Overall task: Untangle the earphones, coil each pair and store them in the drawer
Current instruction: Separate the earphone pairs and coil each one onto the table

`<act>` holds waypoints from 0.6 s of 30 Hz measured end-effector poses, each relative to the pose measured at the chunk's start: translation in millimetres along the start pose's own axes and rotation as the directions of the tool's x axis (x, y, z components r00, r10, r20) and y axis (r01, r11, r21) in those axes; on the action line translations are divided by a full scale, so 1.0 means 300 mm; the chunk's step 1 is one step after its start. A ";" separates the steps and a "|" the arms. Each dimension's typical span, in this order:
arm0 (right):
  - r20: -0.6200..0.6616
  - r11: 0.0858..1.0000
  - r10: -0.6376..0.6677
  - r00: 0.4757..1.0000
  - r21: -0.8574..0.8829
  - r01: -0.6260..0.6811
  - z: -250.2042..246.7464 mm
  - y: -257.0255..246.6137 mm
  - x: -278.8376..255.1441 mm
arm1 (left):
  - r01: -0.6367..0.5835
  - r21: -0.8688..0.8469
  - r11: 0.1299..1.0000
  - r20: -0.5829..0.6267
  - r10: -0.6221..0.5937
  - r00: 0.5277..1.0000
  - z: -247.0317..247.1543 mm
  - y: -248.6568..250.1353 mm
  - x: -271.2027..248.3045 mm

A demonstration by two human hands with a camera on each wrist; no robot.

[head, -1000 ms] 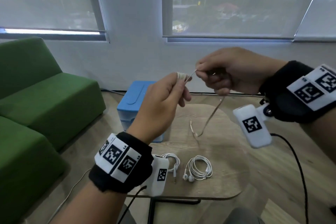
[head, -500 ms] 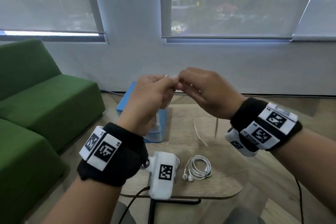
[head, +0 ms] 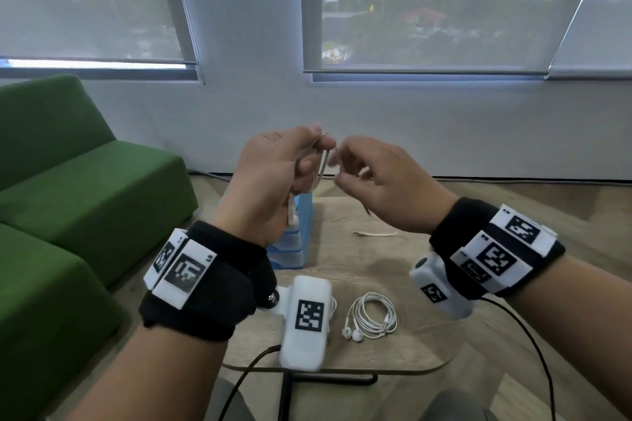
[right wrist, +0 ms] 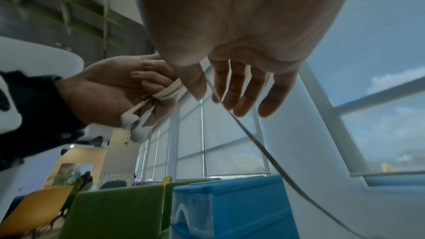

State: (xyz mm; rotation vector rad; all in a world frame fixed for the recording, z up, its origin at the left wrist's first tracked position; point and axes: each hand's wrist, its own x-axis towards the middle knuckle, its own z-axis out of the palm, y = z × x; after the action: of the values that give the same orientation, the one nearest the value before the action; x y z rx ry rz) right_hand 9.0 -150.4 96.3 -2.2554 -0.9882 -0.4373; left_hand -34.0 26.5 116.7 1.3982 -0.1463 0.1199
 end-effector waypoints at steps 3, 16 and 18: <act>-0.117 0.984 -0.147 0.982 -0.121 0.133 0.006 -0.018 0.029 | -0.037 0.068 0.997 -0.019 0.039 0.999 0.018 0.004 0.002; 0.154 0.996 0.083 0.985 0.019 -0.087 -0.016 0.035 0.034 | -0.159 -0.420 0.894 -0.005 0.173 0.985 0.015 0.060 0.025; 0.287 0.983 0.069 0.955 0.145 -0.114 -0.030 0.013 0.031 | -0.246 -0.400 0.883 -0.083 0.232 0.969 0.014 0.044 0.041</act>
State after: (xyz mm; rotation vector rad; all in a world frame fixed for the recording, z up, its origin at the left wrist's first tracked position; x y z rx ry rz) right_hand 17.6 -153.5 106.3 -2.2435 -1.0129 0.0072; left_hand -24.4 24.4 132.4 0.9539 -0.3003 0.3007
